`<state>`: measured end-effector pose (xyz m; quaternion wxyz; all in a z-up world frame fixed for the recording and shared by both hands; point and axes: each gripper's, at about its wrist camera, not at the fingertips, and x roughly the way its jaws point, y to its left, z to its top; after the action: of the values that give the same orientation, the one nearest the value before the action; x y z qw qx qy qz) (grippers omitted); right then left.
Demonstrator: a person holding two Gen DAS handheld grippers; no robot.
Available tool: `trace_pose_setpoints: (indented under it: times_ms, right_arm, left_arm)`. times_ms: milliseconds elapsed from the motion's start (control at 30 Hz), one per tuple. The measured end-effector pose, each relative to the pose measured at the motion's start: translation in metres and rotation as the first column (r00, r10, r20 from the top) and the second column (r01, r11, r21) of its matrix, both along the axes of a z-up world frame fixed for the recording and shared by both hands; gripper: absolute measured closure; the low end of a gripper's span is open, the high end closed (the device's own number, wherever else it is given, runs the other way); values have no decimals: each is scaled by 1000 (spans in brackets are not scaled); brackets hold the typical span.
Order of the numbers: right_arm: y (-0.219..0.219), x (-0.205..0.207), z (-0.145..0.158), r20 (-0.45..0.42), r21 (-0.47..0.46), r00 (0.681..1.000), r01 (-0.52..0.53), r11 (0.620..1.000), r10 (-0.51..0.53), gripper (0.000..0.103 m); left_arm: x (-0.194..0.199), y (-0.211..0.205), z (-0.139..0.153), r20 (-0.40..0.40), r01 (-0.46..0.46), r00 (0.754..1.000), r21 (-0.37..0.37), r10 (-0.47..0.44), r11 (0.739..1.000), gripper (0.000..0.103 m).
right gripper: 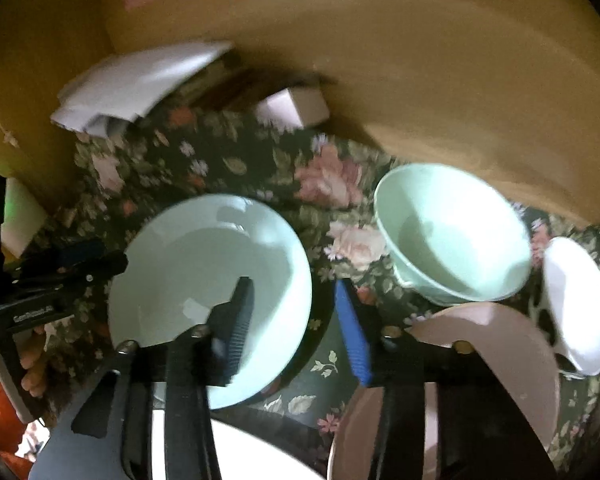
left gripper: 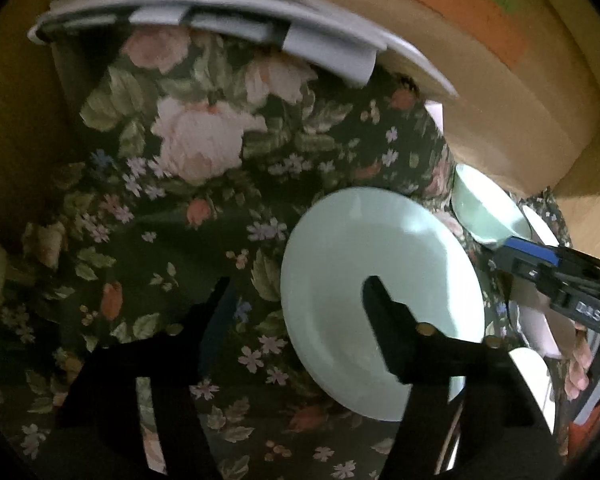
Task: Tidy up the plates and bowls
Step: 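Move both grippers to the mint green plate rim and close them, then lift the mint green plate off the cloth with both grippers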
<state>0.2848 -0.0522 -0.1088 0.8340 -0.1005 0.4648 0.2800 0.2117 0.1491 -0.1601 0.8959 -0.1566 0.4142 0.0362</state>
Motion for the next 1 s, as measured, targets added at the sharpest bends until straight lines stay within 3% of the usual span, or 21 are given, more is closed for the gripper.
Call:
trace_pose_setpoints:
  times_ms: [100, 367, 567, 767, 867, 1000]
  right_arm:
    - [3, 7, -8, -48, -17, 999, 0, 1000, -1, 79]
    - [14, 17, -19, -108, -99, 994, 6, 995, -17, 80]
    - [21, 20, -26, -101, -172, 994, 19, 985, -37, 80]
    - [27, 31, -27, -111, -183, 994, 1, 983, -22, 79]
    - [45, 34, -37, -162, -175, 987, -34, 984, 5, 78]
    - [49, 35, -36, -148, -168, 989, -25, 986, 0, 78]
  left_arm:
    - [0, -2, -2, -8, 21, 1000, 0, -21, 1000, 52]
    - [1, -8, -14, -34, 67, 997, -13, -67, 998, 67]
    - [0, -13, -23, -50, 97, 994, -30, -99, 995, 68]
    - [0, -13, -23, -48, 110, 993, -46, -112, 993, 69]
    - [0, -12, -23, -48, 116, 992, -57, -119, 992, 69]
    - [0, -9, -24, -54, 112, 992, -70, -116, 991, 70]
